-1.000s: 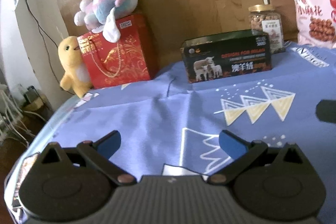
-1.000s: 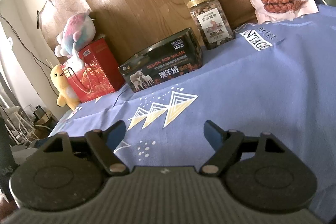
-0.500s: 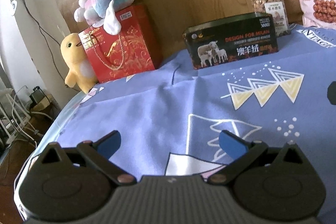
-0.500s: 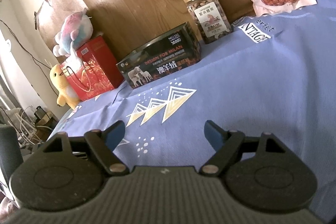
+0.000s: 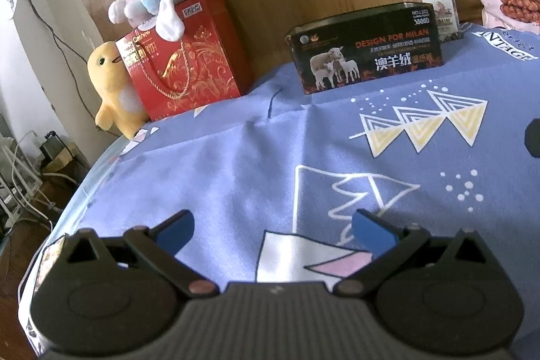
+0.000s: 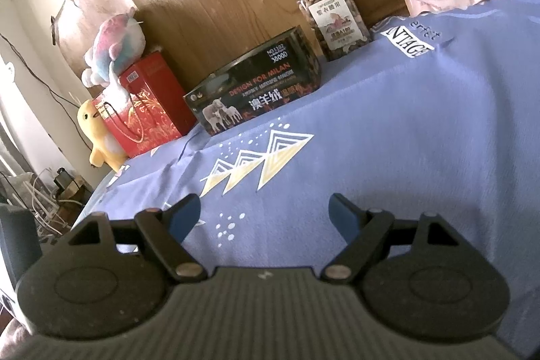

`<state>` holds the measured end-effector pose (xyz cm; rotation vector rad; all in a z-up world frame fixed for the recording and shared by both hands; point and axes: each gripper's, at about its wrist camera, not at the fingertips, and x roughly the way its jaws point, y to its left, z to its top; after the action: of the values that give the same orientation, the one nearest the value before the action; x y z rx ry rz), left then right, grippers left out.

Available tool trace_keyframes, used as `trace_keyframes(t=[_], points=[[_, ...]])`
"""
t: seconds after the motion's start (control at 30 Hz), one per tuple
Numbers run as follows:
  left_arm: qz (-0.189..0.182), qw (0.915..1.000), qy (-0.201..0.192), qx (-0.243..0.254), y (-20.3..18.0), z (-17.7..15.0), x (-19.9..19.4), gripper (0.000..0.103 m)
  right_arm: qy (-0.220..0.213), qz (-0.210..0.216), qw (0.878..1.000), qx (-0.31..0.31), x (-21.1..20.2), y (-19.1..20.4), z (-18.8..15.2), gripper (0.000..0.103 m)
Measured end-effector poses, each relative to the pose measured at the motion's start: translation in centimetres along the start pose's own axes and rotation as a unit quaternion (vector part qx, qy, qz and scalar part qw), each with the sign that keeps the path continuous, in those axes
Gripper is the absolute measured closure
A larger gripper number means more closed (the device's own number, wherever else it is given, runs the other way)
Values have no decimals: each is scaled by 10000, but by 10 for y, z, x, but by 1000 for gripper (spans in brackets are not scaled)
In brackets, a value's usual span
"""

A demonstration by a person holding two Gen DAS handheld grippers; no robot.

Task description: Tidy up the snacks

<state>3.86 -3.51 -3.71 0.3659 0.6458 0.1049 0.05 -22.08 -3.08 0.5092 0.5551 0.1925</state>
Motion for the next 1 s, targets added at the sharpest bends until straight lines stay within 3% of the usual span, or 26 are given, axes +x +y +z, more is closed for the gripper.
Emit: trace_keyframes(t=[1.0], points=[[361, 9993, 62, -76, 7, 3, -3, 0, 13, 34, 10000, 50, -1, 0, 0, 18]])
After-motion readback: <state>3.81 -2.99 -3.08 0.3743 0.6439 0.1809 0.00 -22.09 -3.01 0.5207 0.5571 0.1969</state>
